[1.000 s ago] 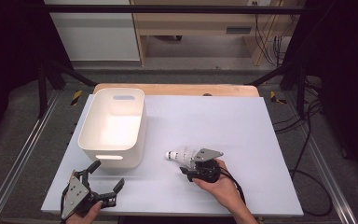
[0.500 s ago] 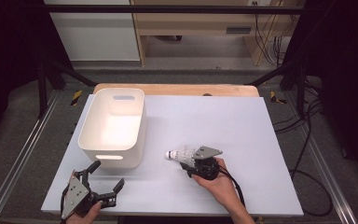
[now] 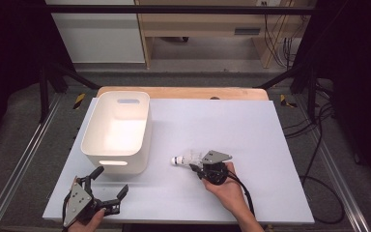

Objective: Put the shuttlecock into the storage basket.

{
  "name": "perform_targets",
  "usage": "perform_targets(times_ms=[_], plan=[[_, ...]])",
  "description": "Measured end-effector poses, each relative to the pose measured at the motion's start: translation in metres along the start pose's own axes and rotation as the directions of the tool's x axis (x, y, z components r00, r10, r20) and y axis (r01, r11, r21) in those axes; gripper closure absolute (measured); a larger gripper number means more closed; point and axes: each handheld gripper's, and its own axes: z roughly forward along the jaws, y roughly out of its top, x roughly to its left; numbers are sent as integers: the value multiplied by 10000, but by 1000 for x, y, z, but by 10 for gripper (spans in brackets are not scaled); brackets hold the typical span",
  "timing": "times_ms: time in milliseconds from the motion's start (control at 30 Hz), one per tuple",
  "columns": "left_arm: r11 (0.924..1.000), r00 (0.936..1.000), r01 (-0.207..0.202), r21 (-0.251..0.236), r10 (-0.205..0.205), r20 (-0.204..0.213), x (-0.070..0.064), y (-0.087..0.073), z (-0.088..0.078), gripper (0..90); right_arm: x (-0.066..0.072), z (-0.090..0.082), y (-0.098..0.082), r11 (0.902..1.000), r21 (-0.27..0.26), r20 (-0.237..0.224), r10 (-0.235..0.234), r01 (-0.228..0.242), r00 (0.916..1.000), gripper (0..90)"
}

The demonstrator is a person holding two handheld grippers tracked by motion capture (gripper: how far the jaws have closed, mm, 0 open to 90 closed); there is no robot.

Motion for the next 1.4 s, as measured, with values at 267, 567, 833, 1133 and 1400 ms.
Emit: perform_targets(times_ms=[267, 567, 833, 1133, 1400], plan=[[10000, 10000, 61, -10, -61, -68, 2, -1, -1, 11, -1, -1, 0, 9999, -42, -233, -106, 106, 9997, 894], [10000, 10000, -12, -18, 12, -52, 0, 0, -1, 11, -2, -9, 6, 9993, -357, -297, -80, 69, 9995, 894], [10000, 9999, -43, 3, 43, -141, 0, 1, -3, 11, -7, -32, 33, 9964, -774, -118, -347, 336, 9993, 894], [10000, 9999, -33, 5, 33, -141, -1, 1, -3, 11, -10, -51, 79, 9883, -1264, 35, -859, 856, 9963, 895], [10000, 9999, -51, 5, 51, -156, -1, 1, -2, 11, -6, -56, 118, 9782, -1751, -25, -1139, 1117, 9935, 895]])
